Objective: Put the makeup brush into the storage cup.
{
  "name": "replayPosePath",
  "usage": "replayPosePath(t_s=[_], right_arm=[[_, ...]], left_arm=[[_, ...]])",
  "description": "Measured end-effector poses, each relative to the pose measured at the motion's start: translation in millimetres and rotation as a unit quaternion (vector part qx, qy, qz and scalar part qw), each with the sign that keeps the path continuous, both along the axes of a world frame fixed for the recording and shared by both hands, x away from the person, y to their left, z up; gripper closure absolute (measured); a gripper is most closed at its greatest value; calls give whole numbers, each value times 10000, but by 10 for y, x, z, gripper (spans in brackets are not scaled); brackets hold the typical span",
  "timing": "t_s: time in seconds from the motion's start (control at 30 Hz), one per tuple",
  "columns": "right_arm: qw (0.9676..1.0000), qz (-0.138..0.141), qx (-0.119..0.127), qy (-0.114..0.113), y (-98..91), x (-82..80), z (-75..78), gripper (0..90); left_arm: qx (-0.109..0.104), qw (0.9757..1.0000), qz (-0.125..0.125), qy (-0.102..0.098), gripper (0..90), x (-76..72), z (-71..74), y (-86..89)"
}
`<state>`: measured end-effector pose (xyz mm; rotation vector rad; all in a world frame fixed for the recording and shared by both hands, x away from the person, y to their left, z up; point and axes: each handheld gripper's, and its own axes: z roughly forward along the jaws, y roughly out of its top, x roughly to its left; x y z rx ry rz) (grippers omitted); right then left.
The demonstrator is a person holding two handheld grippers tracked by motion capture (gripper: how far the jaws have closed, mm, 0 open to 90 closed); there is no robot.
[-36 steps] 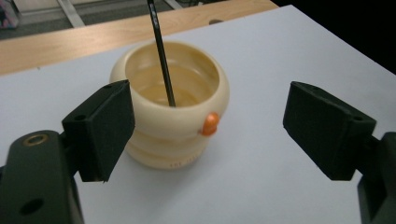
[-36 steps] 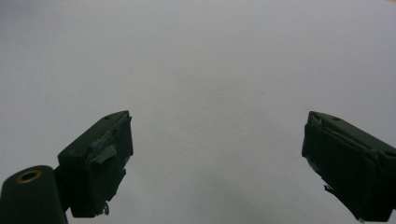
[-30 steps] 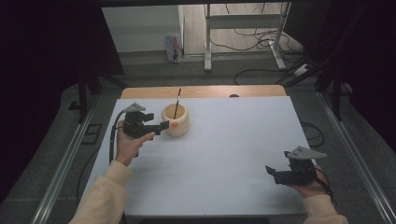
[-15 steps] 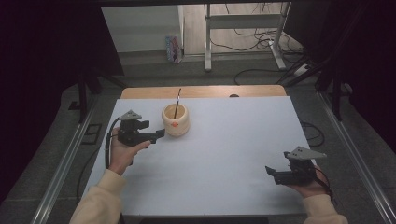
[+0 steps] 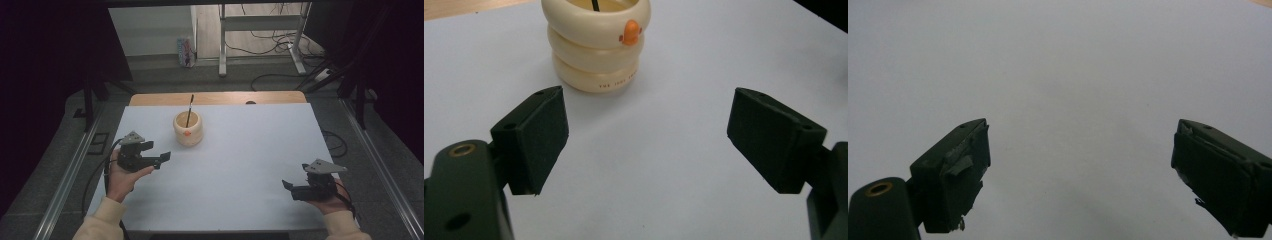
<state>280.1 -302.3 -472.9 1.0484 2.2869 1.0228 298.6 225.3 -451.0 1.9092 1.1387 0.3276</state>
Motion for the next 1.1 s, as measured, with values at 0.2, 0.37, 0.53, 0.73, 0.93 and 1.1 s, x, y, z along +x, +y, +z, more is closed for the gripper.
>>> replayPosePath(t_s=[0.2, 0.37, 0.53, 0.73, 0.93, 1.1], right_arm=[[10000, 17, -24, 16, 2, 8, -7, 89], [10000, 27, -31, -3, -6, 6, 2, 89], [10000, 18, -37, -24, -9, 8, 7, 89], [10000, -1, -41, 6, -12, 13, 0, 89], [9999, -24, -79, 72, -13, 17, -15, 90], [9999, -30, -82, 78, -17, 16, -12, 91]], left_arm=[[153, 9999, -28, 42, 172, -93, -61, -10], [335, 9993, -87, 125, 172, -201, -152, -34], [532, 9983, -120, 185, 169, -315, -231, -48], [571, 9982, -65, 166, 171, -445, -272, -20], [568, 9981, -78, 247, 170, -552, -311, 16], [621, 9975, -44, 336, 169, -615, -350, 64]])
